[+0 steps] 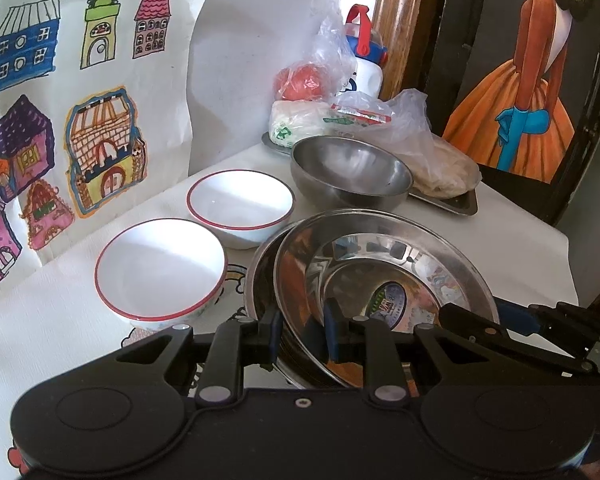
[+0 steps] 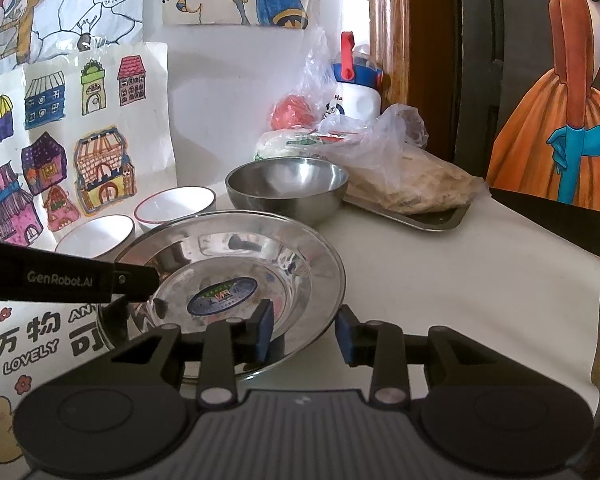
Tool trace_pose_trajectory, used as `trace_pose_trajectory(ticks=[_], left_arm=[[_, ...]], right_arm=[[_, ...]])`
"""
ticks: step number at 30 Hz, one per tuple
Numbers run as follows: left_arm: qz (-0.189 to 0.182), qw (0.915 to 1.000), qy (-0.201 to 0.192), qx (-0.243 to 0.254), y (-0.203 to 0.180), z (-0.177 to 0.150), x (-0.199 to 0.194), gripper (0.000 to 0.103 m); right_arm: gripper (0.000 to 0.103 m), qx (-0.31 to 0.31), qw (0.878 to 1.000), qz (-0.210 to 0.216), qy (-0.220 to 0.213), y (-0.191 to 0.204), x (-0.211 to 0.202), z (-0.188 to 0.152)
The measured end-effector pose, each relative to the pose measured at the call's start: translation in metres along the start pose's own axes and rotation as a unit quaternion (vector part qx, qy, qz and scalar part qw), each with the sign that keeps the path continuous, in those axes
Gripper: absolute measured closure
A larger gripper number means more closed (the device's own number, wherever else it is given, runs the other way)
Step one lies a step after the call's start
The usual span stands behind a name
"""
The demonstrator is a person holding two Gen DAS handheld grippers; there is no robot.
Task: Organize plates and bowls
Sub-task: 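Lower the plates onto the steel plate stack and open both grippers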
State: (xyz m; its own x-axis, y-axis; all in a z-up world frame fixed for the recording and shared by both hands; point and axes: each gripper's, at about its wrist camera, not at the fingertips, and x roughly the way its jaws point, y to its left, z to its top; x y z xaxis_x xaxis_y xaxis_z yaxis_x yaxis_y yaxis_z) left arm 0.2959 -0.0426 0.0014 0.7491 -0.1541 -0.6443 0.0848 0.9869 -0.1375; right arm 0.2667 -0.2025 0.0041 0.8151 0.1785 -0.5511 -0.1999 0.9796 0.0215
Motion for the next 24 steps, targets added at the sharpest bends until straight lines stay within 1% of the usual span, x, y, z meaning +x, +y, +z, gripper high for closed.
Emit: trace_pose_trajectory(ticks=[6,10,18,24], left_arm=[[0.001,1.0,0.004,0.004,-0.0024,-0.0007,0.0017,0.079],[0.002,1.0,0.003,0.009,-0.0033,-0.0006,0.0014,0.078],[0.008,0.9999,0.002,0.015,-0.0035,-0.0025,-0.0011,0.078],[0.01,0.9997,0.009,0.019,-0.0044,-0.0042,-0.0027,0.072]], right_arm=[[0.064,-0.004,1.0,-0.003,0.003,0.002,0.0025,0.0001],[0.062,-0.014,1.0,-0.006,0.002,0.0046,0.0046,-0.0006],[0.062,-0.02,1.0,-0.005,-0.002,0.0056,0.0053,-0.0015],[0.06,-0.035,0.999,-0.011,-0.011,0.0101,0.0053,-0.0022]])
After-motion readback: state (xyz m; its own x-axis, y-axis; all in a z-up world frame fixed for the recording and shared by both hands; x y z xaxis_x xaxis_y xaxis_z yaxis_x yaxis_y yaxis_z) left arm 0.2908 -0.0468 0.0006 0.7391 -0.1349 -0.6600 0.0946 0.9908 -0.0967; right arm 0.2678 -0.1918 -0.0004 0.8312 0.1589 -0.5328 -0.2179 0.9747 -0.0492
